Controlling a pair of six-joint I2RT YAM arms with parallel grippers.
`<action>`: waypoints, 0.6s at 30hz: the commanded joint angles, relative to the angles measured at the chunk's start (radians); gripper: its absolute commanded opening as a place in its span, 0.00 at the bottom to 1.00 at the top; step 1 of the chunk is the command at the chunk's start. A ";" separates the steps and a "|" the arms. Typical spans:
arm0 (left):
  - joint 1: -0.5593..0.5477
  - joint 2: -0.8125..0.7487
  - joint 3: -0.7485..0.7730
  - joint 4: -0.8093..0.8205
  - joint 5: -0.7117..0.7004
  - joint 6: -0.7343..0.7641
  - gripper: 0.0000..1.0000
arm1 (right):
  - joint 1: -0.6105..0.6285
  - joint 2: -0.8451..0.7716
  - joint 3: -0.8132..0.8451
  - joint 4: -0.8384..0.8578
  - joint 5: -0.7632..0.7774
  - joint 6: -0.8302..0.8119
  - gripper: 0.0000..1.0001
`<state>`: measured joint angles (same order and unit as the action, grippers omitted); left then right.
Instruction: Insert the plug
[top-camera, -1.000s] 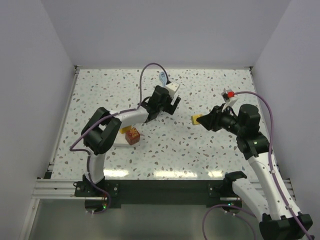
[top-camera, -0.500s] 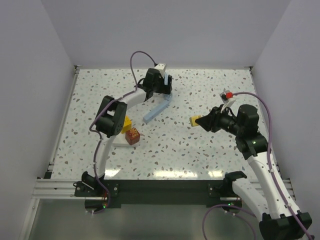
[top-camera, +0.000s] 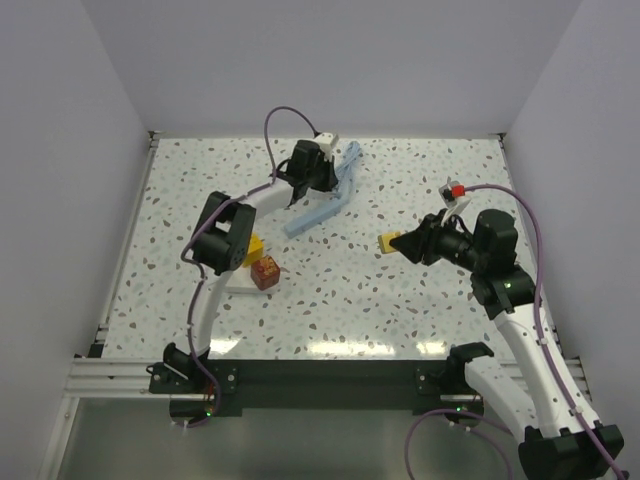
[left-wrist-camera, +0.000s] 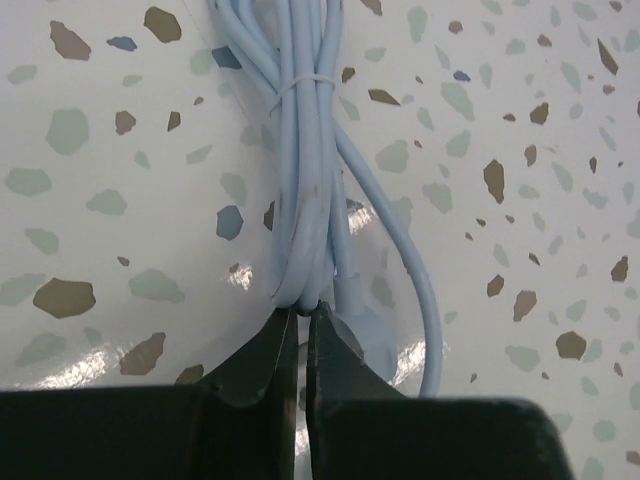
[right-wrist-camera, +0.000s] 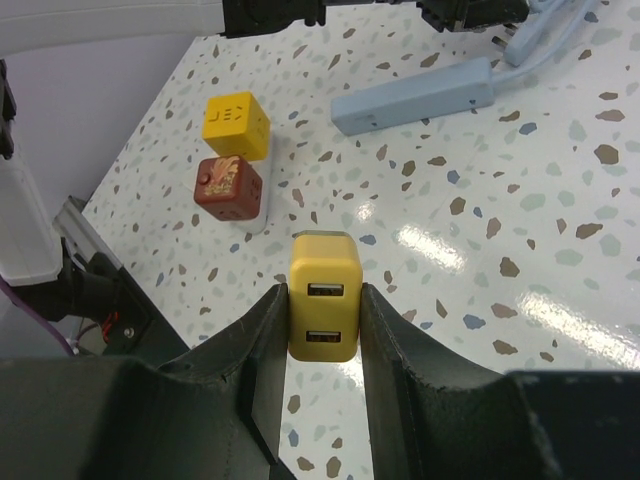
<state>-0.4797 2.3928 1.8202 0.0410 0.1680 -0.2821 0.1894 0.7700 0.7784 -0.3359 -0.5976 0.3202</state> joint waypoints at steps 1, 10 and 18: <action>-0.014 -0.078 -0.064 0.008 0.004 0.119 0.00 | -0.004 -0.006 -0.005 0.049 -0.027 0.010 0.00; -0.155 -0.248 -0.148 0.056 -0.307 0.438 0.00 | -0.002 0.006 -0.007 0.055 -0.025 0.013 0.00; -0.321 -0.334 -0.261 0.259 -0.585 0.696 0.00 | -0.002 0.006 -0.008 0.054 -0.018 0.010 0.00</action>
<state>-0.7547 2.1490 1.6020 0.1085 -0.2596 0.2375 0.1894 0.7788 0.7753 -0.3279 -0.5976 0.3214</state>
